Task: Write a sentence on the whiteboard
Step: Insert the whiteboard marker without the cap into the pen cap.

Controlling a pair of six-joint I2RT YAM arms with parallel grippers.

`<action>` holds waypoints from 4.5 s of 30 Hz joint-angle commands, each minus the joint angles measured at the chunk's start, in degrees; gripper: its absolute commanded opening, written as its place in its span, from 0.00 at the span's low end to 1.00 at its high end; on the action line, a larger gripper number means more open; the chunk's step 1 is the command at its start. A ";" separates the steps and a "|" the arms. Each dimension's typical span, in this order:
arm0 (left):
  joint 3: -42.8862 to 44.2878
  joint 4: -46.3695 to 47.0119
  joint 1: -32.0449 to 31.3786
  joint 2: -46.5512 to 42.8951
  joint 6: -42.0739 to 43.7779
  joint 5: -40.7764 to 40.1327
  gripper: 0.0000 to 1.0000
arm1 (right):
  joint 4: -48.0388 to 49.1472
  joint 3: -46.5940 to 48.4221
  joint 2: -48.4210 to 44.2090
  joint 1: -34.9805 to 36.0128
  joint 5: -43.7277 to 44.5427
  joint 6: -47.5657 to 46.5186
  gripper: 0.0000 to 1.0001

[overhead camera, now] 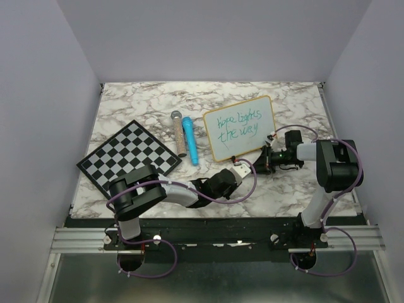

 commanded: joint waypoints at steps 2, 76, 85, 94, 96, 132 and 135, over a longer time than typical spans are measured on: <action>-3.23 -9.14 -0.47 3.34 0.44 1.75 0.00 | -0.12 0.95 2.06 1.67 0.11 -0.06 0.01; -6.30 13.91 1.46 -10.87 -3.77 -0.62 0.39 | 8.40 -6.08 -4.97 2.21 -4.29 2.66 0.01; -18.52 8.19 7.17 -23.82 -8.96 11.29 0.94 | 7.79 -5.73 -4.36 2.29 -3.76 1.87 0.01; -13.87 6.77 9.72 -10.74 -4.48 27.14 0.81 | 7.96 -5.82 -4.36 2.21 -3.67 1.78 0.01; -11.68 6.95 10.42 -8.88 -4.04 29.16 0.79 | 7.88 -5.73 -4.44 2.21 -3.76 1.78 0.00; 2.04 6.23 14.38 3.69 -6.14 39.45 0.00 | 7.53 -5.82 -4.88 4.14 -4.99 0.47 0.01; 3.80 10.01 14.30 3.96 -7.72 39.80 0.00 | 7.09 -5.73 -4.97 4.93 -4.90 0.03 0.01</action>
